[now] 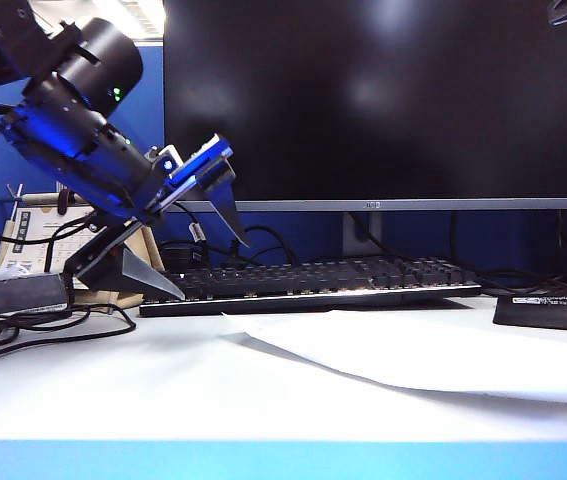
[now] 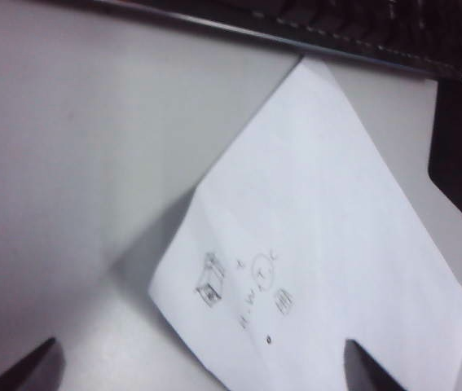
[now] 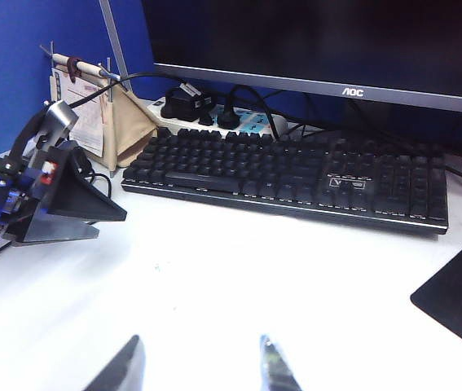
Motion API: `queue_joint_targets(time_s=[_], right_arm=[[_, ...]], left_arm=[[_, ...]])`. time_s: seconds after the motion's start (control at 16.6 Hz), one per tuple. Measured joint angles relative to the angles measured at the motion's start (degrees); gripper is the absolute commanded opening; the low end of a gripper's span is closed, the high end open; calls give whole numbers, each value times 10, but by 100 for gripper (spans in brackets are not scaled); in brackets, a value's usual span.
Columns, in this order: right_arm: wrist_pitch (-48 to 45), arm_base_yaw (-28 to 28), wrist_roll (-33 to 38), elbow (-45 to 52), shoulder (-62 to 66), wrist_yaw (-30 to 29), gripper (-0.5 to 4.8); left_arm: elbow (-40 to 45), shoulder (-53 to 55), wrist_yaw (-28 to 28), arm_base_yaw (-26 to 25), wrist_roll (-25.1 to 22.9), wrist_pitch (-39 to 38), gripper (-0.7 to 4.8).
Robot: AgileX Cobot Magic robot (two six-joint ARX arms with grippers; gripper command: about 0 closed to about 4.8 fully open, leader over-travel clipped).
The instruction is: Put a wrinkled paper upside down.
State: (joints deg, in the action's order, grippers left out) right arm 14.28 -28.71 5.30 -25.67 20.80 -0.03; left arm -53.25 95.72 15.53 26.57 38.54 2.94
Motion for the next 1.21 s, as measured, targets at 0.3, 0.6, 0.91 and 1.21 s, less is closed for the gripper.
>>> queue_joint_targets(time_s=[0.3,0.6,0.91,1.21], right_arm=[[2,0,0,0,0,0,182],[10,1,0,0,0,0,182],[13,1,0,0,0,0,181],[13,2,0,0,0,0,181]], left_arm=[[-27,65,-1,1,0,-37,479],[-83,109,19,13,0,-33,479],[-89,122,23,34,6,-21,479],[-90,131,22,46,11,3,479]])
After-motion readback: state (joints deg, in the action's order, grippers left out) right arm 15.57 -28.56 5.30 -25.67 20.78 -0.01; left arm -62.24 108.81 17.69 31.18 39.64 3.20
